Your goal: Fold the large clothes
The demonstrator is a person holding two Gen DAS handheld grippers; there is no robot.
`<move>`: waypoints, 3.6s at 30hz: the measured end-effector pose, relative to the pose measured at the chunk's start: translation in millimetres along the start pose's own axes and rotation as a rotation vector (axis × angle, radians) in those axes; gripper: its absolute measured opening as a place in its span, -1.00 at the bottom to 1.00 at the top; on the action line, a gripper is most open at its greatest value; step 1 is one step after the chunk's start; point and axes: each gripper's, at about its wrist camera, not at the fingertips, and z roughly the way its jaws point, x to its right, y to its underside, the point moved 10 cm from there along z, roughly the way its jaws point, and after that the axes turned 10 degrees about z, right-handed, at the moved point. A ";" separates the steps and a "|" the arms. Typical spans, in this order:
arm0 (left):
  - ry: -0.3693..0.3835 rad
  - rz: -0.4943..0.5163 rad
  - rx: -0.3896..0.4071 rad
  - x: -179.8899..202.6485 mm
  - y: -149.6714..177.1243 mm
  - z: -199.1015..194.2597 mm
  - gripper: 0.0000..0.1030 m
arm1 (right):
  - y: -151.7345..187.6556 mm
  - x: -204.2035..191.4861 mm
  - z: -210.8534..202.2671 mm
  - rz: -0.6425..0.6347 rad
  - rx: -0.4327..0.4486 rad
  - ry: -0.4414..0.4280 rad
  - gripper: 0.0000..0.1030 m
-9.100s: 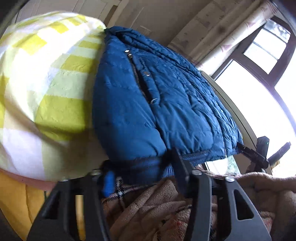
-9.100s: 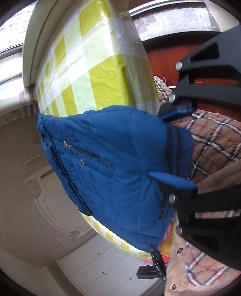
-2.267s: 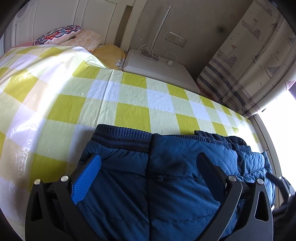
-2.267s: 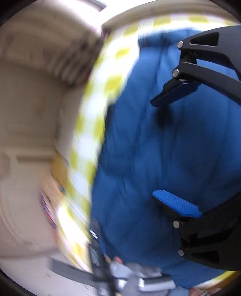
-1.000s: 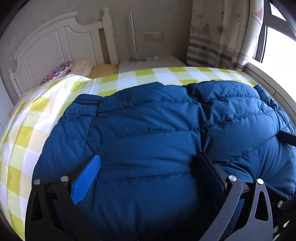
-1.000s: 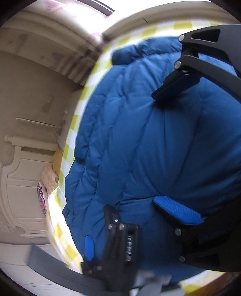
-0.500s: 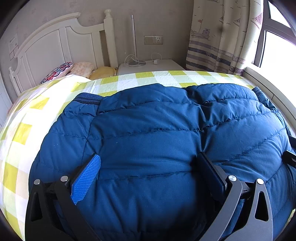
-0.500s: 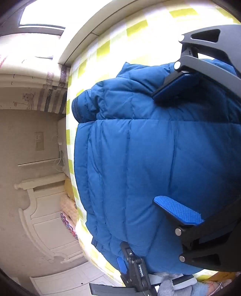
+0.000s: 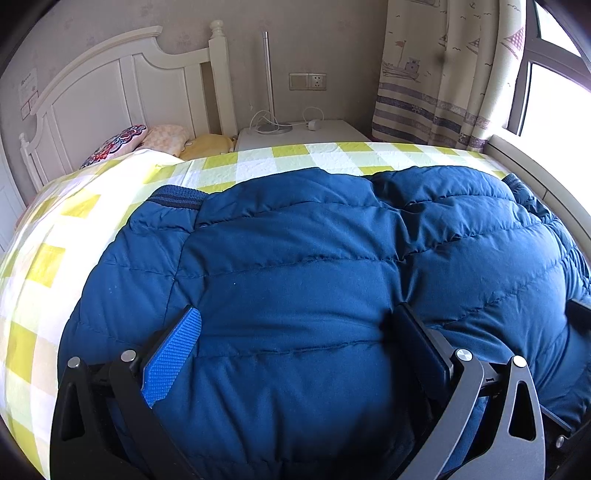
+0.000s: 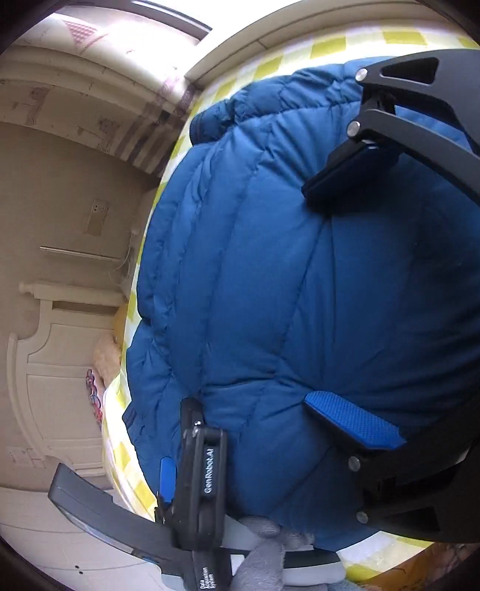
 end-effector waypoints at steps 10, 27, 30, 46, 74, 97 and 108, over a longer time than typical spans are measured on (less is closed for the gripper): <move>-0.003 -0.144 0.032 -55.8 27.9 -47.9 0.91 | -7.0 31.1 -29.9 0.082 0.008 0.000 0.94; -0.038 -0.043 0.227 -21.4 41.5 -132.1 0.91 | 1.7 37.1 -59.9 0.097 0.054 0.014 0.94; 0.014 0.097 0.159 33.9 43.2 -110.1 0.91 | 14.5 -6.7 -60.3 -0.043 0.045 -0.032 0.94; 0.015 0.014 0.095 19.1 86.5 -109.9 0.91 | 36.8 35.6 -73.4 -0.009 0.039 0.062 0.94; -0.053 0.014 0.057 -14.1 103.2 -86.4 0.91 | 99.7 120.6 -111.3 0.730 0.024 -0.301 0.81; -0.019 0.020 0.052 -8.5 103.6 -84.5 0.91 | 48.3 145.5 -39.8 0.877 0.100 -0.142 0.96; -0.043 0.044 0.034 -1.2 104.7 -87.7 0.91 | 22.5 149.6 -24.1 1.082 0.216 -0.385 -0.42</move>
